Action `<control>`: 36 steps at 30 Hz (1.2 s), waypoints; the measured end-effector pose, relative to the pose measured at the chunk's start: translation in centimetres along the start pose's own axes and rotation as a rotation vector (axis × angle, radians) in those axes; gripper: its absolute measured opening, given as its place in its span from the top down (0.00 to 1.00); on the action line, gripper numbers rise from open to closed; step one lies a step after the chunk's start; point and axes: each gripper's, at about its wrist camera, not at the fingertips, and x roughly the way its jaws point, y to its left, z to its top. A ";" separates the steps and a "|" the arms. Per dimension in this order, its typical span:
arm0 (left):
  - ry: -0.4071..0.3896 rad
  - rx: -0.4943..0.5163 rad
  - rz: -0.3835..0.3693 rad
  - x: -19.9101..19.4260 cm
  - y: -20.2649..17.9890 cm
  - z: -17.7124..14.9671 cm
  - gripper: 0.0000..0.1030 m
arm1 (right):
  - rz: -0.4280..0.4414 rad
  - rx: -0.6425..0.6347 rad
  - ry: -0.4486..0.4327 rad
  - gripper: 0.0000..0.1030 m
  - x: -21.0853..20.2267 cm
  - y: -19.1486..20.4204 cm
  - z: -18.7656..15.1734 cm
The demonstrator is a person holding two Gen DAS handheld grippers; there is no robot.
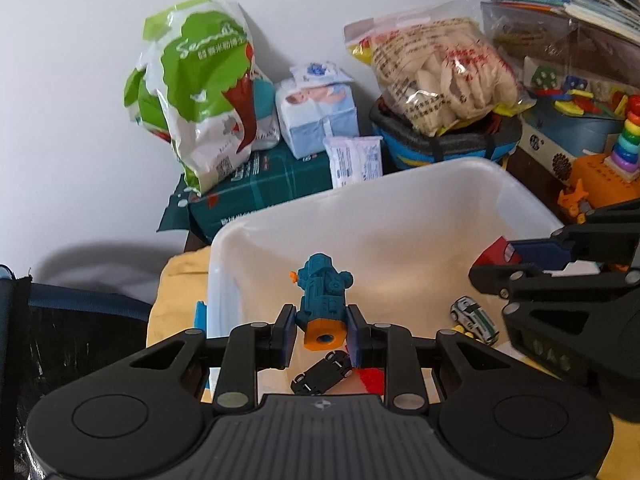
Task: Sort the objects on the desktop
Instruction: 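Open both tools to drop the figure and cube into the bin, then grasp the white-green car with the left tool while the right tool grasps the red-green car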
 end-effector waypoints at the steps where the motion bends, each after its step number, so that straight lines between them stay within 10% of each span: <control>1: 0.011 -0.003 -0.009 0.3 0.1 0.0 0.71 | -0.001 0.000 0.005 0.78 0.2 0.0 0.0; 7: 0.021 -0.007 -0.022 0.6 0.4 -0.2 0.55 | -0.003 0.009 0.012 0.60 0.8 0.0 0.0; 25: -0.054 -0.015 -0.052 -8.0 0.5 -4.3 0.48 | 0.001 0.001 -0.054 0.58 -6.2 1.0 -3.8; 36: 0.201 0.301 -0.283 -5.8 -5.6 -15.4 0.44 | -0.016 0.079 0.073 0.58 -6.9 -0.2 -10.4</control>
